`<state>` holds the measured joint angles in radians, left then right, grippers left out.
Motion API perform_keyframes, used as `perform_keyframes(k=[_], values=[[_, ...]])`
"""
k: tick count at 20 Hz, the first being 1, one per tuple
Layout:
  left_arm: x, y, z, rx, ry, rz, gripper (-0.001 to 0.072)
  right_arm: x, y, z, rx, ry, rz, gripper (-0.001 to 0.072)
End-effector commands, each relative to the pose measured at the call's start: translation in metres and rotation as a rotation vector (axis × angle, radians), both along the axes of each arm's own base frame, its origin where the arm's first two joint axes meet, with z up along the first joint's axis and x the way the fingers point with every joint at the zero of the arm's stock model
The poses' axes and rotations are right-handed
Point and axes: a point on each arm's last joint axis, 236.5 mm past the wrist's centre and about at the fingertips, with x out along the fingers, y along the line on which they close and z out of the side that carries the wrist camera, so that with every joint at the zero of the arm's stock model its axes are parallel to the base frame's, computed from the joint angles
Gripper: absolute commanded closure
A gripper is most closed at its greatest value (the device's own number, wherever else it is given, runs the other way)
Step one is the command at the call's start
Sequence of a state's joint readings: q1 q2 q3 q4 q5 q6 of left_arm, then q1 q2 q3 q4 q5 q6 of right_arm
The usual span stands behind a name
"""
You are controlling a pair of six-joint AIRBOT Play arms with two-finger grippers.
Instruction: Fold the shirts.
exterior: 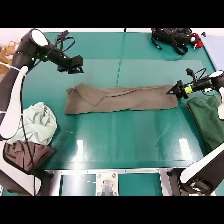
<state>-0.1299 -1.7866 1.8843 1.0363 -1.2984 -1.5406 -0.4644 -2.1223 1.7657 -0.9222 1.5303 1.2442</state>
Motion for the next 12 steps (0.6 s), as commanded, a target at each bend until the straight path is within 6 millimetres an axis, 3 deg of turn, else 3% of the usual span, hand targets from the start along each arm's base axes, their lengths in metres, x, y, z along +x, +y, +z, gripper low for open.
perform_keyframes(k=[1, 3, 6, 10, 12], values=[[0.000, -0.019, 0.008, -0.070, -0.010, -0.016, 0.0683, -0.003, 0.010, 0.002, 0.041, 0.003, 0.042, 0.0696], [0.001, -0.037, 0.006, -0.068, -0.036, -0.033, 0.0683, 0.006, 0.009, 0.017, 0.033, -0.039, 0.042, 0.0696], [-0.005, -0.094, -0.015, -0.063, -0.061, -0.100, 0.0683, 0.014, 0.005, 0.063, -0.009, -0.122, 0.054, 0.0696], [-0.032, -0.194, -0.070, -0.071, -0.068, -0.206, 0.0683, 0.006, 0.019, 0.154, -0.047, -0.248, 0.087, 0.0696], [-0.052, -0.241, -0.094, -0.098, -0.070, -0.242, 0.0683, -0.003, 0.040, 0.207, -0.045, -0.340, 0.124, 0.0696]])
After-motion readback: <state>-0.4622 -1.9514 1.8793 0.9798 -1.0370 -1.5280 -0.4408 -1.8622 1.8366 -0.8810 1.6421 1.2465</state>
